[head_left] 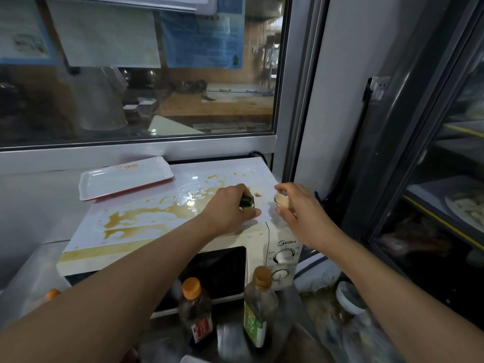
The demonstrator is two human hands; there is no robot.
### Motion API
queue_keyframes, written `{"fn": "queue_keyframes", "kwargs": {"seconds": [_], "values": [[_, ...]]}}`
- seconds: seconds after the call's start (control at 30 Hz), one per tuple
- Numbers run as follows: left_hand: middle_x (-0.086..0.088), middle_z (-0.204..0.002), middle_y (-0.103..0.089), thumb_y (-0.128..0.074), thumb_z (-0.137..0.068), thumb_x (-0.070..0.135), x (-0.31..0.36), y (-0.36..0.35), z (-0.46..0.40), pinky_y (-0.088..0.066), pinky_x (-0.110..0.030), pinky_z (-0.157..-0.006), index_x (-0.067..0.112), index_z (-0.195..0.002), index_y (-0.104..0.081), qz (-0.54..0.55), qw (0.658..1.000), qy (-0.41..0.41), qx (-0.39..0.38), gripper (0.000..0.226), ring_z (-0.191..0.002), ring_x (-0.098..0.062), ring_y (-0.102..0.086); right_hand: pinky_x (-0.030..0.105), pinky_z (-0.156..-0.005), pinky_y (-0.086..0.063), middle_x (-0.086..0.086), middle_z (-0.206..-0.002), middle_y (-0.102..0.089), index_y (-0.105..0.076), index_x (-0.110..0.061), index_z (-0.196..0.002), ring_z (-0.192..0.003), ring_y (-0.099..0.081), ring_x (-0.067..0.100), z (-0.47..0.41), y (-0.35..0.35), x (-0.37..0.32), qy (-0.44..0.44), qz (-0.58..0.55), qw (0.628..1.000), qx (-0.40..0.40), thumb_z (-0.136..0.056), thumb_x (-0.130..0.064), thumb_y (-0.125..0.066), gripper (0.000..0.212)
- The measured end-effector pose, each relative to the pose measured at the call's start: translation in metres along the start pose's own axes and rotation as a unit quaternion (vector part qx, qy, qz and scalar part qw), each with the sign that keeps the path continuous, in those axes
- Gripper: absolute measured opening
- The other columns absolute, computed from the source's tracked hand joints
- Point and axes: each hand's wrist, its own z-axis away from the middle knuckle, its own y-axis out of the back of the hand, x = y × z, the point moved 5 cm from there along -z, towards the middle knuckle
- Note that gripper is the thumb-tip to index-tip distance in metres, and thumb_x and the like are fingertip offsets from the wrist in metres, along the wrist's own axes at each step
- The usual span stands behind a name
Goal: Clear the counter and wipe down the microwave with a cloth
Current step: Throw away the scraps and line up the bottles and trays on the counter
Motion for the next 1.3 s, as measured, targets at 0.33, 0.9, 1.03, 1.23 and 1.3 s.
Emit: {"fn": "queue_keyframes", "kwargs": {"seconds": [0.33, 0.9, 1.03, 1.23, 1.3], "values": [[0.005, -0.086, -0.055, -0.071, -0.082, 0.031, 0.018, 0.013, 0.040, -0.034, -0.015, -0.064, 0.016, -0.094, -0.056, 0.030, 0.992, -0.114, -0.046, 0.024, -0.079, -0.011, -0.051, 0.024, -0.099, -0.029, 0.002, -0.133, -0.045, -0.041, -0.018, -0.136, -0.124, -0.036, 0.016, 0.066, 0.014, -0.042, -0.043, 0.048, 0.996, 0.061, -0.094, -0.019, -0.053, 0.043], [0.000, -0.091, -0.058, -0.068, -0.084, 0.034, 0.061, 0.008, 0.172, -0.044, -0.030, -0.074, 0.012, -0.101, -0.057, 0.066, 0.942, -0.270, -0.188, 0.030, -0.084, -0.017, -0.054, 0.018, -0.086, -0.027, 0.007, -0.127, -0.048, -0.044, -0.016, -0.133, -0.115, -0.043, 0.022, 0.254, 0.027, -0.114, -0.227, 0.134, 0.951, 0.162, -0.092, -0.017, -0.056, 0.042], [0.002, -0.090, -0.058, -0.068, -0.084, 0.036, 0.093, -0.010, 0.210, -0.040, -0.028, -0.068, 0.014, -0.101, -0.057, 0.072, 0.921, -0.314, -0.219, 0.030, -0.083, -0.015, -0.054, 0.021, -0.089, -0.030, 0.007, -0.129, -0.047, -0.043, -0.016, -0.134, -0.118, -0.041, 0.022, 0.311, 0.044, -0.127, -0.283, 0.140, 0.929, 0.191, -0.093, -0.017, -0.055, 0.043], [0.002, -0.091, -0.058, -0.067, -0.084, 0.036, 0.157, -0.042, 0.285, -0.040, -0.025, -0.064, 0.016, -0.097, -0.056, 0.100, 0.871, -0.385, -0.289, 0.026, -0.082, -0.014, -0.054, 0.021, -0.095, -0.028, 0.008, -0.131, -0.048, -0.044, -0.013, -0.134, -0.123, -0.040, 0.024, 0.414, 0.072, -0.147, -0.346, 0.168, 0.892, 0.237, -0.093, -0.016, -0.055, 0.042], [0.003, -0.089, -0.057, -0.068, -0.083, 0.035, 0.179, -0.052, 0.316, -0.039, -0.024, -0.065, 0.017, -0.095, -0.055, 0.108, 0.854, -0.404, -0.309, 0.025, -0.083, -0.014, -0.054, 0.019, -0.094, -0.027, 0.008, -0.133, -0.046, -0.043, -0.013, -0.134, -0.123, -0.039, 0.023, 0.453, 0.080, -0.155, -0.370, 0.170, 0.878, 0.253, -0.093, -0.016, -0.055, 0.042]]}}
